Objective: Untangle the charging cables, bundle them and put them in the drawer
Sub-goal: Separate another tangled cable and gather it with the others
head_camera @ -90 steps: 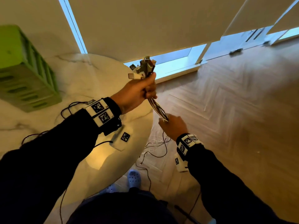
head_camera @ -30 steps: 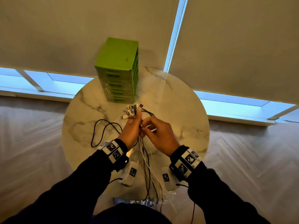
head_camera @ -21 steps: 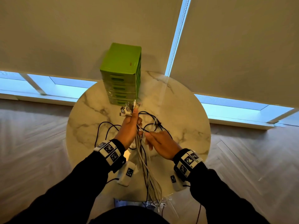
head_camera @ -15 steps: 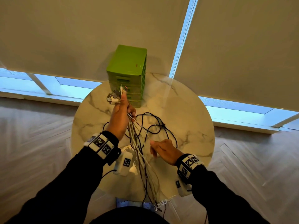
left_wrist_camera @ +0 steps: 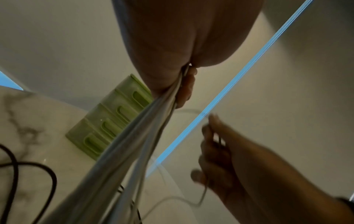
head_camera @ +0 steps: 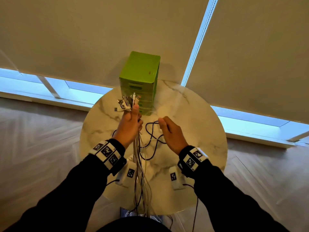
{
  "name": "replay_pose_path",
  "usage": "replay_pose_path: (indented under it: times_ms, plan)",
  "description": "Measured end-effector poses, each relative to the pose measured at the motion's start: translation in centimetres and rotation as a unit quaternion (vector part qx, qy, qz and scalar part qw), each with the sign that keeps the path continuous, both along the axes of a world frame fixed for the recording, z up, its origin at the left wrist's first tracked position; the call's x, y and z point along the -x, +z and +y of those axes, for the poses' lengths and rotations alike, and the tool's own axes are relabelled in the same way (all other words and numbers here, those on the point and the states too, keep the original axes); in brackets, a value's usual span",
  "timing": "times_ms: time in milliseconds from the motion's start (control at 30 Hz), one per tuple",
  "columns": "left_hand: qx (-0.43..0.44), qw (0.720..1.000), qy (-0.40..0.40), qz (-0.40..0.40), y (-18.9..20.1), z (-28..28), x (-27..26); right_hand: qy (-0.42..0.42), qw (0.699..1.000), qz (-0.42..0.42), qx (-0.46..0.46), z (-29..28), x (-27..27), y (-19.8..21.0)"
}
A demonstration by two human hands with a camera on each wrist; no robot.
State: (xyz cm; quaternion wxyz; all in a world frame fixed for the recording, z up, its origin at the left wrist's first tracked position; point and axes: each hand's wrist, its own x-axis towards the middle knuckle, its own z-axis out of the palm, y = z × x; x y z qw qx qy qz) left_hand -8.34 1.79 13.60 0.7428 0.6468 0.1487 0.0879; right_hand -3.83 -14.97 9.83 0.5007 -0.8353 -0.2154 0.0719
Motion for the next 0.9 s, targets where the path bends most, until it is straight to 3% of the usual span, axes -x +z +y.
replay_pose_path:
  times_ms: [167,333,400,633,800,900]
  plan:
    - [-0.047,0.996,-0.010,0.072,-0.9,-1.1,-0.4,0.121,0.987,-0.091,0.059,2.2,1.4,2.2]
    - [0.015,0.997,-0.019,0.078,-1.4,-0.6,-1.5,0.137,0.975,-0.138,0.105,2.3,0.8,2.0]
    - [0.041,0.998,0.007,0.042,-1.4,-0.5,-1.7,0.163,0.975,-0.104,0.107,1.8,0.7,2.1]
    - [0.131,0.982,0.130,-0.033,2.2,2.3,-2.7,0.227,0.945,0.181,0.150,-1.7,1.5,-1.6]
    - [0.115,0.981,0.146,-0.061,4.0,4.8,-2.4,0.190,0.941,0.206,0.189,-4.0,0.8,-5.3]
    - [0.043,0.987,0.142,-0.058,3.6,5.2,-1.9,0.139,0.953,0.125,0.238,-4.6,-0.9,-6.3]
